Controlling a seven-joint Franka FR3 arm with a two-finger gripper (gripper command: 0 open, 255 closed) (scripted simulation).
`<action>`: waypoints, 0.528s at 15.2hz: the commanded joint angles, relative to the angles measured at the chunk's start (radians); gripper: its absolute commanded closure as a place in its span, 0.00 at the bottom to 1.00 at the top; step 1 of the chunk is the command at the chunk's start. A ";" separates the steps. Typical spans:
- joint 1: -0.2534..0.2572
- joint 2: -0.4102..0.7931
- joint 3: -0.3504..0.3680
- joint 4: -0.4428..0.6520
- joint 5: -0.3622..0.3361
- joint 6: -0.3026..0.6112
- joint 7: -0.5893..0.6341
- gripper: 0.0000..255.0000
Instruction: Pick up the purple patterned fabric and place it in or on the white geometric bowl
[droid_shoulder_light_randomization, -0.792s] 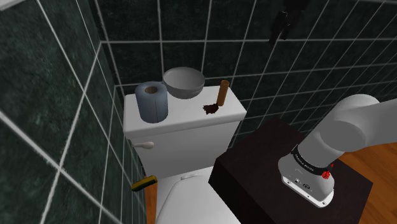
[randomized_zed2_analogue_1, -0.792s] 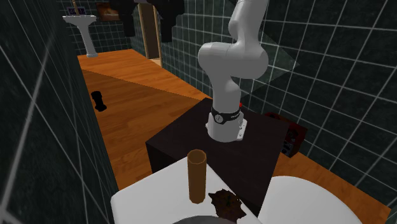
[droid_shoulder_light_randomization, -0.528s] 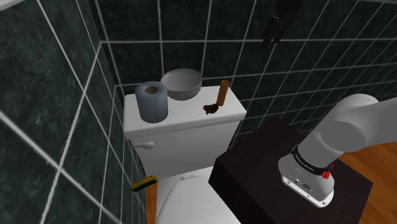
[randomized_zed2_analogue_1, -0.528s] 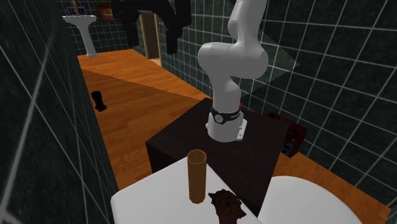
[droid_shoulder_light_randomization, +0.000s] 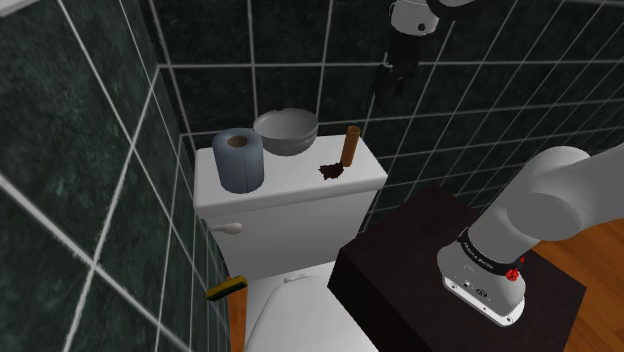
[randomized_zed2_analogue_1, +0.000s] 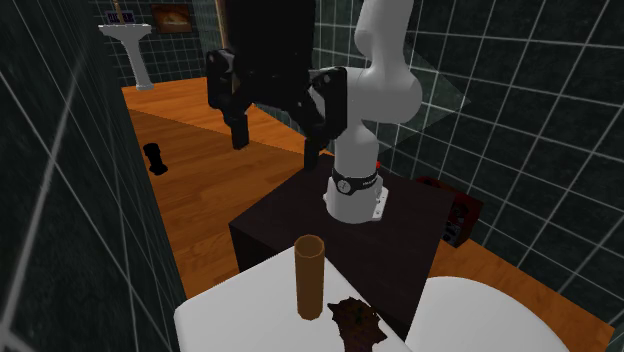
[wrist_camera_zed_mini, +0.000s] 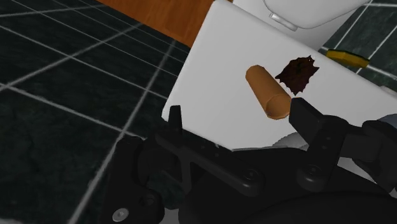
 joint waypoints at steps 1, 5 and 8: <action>0.013 0.039 0.028 -0.014 0.008 0.047 0.027 0.00; 0.037 0.139 0.088 -0.022 0.017 0.138 0.086 0.00; 0.052 0.225 0.132 -0.016 0.015 0.205 0.134 0.00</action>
